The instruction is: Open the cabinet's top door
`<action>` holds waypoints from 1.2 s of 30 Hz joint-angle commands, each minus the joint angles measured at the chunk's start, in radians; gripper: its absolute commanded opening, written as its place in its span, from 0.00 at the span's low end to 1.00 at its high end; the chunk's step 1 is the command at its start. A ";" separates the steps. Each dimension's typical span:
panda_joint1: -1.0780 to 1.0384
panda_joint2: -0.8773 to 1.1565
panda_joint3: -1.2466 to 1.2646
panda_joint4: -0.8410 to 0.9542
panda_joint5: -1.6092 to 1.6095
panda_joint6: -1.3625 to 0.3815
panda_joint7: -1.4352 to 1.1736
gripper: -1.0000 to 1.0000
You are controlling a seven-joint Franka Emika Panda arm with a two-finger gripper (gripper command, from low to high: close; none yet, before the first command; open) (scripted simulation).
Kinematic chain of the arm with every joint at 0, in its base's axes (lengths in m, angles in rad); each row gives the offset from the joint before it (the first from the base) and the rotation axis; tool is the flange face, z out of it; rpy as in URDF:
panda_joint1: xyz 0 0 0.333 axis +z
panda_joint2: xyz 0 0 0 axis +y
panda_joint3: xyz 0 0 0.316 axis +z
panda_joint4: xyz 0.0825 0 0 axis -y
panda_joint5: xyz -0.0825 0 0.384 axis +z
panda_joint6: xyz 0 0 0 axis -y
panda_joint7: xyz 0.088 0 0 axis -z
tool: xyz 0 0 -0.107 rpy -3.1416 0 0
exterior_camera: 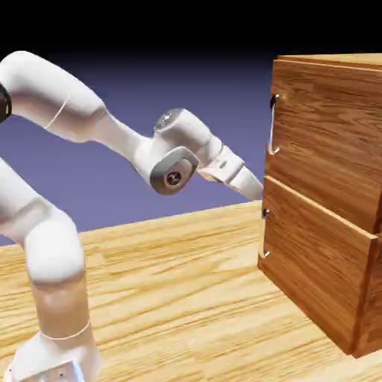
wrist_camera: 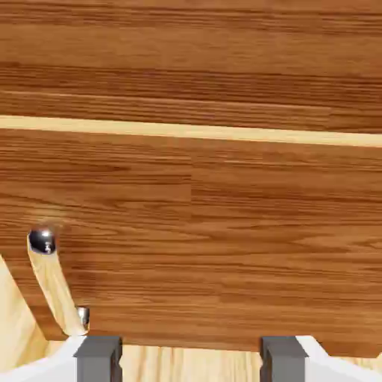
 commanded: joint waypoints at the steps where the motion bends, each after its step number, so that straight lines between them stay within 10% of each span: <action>1: -0.017 -0.006 0.018 0.009 0.044 -0.002 0.017 0.50; 36: -0.604 -0.211 0.648 0.328 1.566 -0.065 0.628 0.50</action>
